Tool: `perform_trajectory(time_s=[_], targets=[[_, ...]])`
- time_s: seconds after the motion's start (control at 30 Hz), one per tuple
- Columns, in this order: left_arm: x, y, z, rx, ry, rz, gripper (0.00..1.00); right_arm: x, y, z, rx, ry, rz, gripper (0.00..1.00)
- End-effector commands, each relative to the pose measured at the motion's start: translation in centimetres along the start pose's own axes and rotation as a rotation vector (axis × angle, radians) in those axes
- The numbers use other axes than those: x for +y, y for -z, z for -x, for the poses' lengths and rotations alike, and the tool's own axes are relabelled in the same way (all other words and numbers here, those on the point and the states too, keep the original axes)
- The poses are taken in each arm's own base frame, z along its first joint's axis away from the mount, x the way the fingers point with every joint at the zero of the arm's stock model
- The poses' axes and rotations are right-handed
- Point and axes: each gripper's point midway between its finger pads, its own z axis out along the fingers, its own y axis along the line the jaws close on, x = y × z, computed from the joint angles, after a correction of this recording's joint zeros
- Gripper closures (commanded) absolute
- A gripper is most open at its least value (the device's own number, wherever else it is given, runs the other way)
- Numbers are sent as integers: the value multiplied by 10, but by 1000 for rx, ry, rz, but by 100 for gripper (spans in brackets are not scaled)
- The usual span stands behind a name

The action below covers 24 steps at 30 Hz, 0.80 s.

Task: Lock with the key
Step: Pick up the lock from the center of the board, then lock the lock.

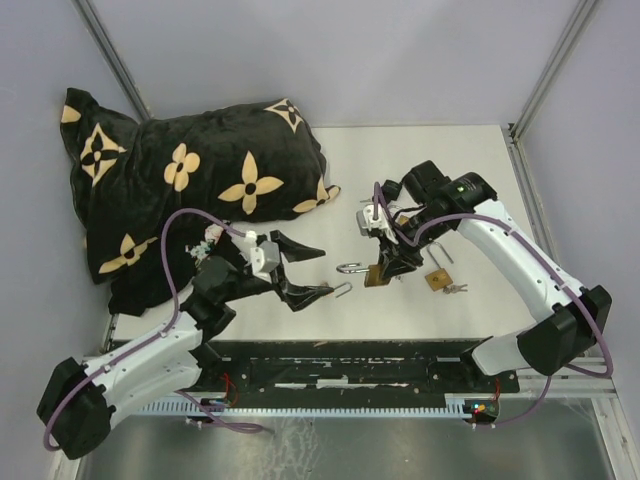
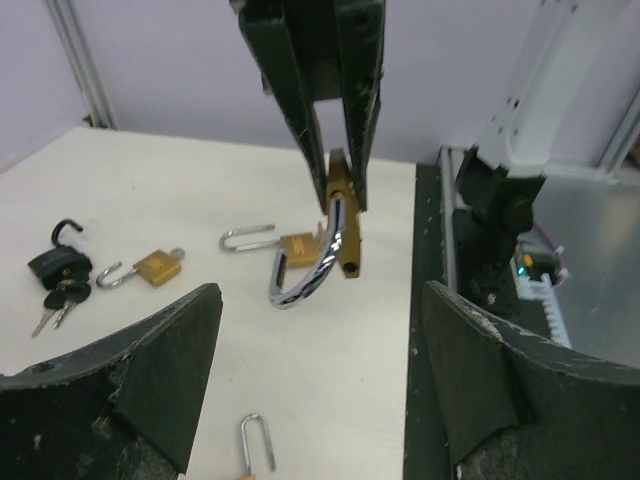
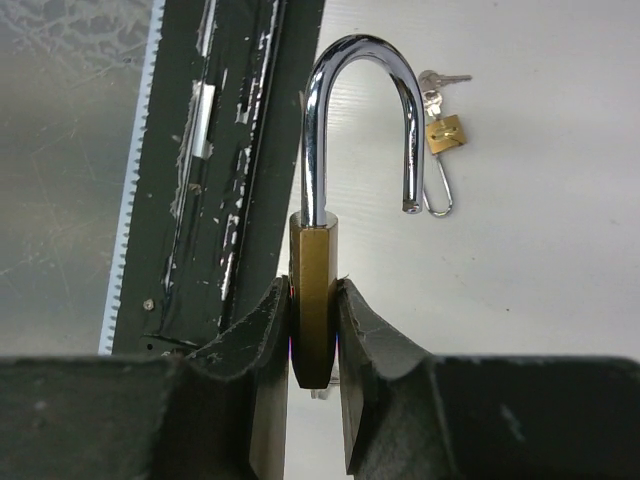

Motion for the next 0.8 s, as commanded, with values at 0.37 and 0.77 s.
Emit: perform_trajectory(time_s=[0.37,0.77], targets=[[-5,-53,-37,193,-197,-40,18,32,2,10,-82,95,138,98],[-9,-59,-38,208,-112,10,41,22,0,6,-61,74,98,98]])
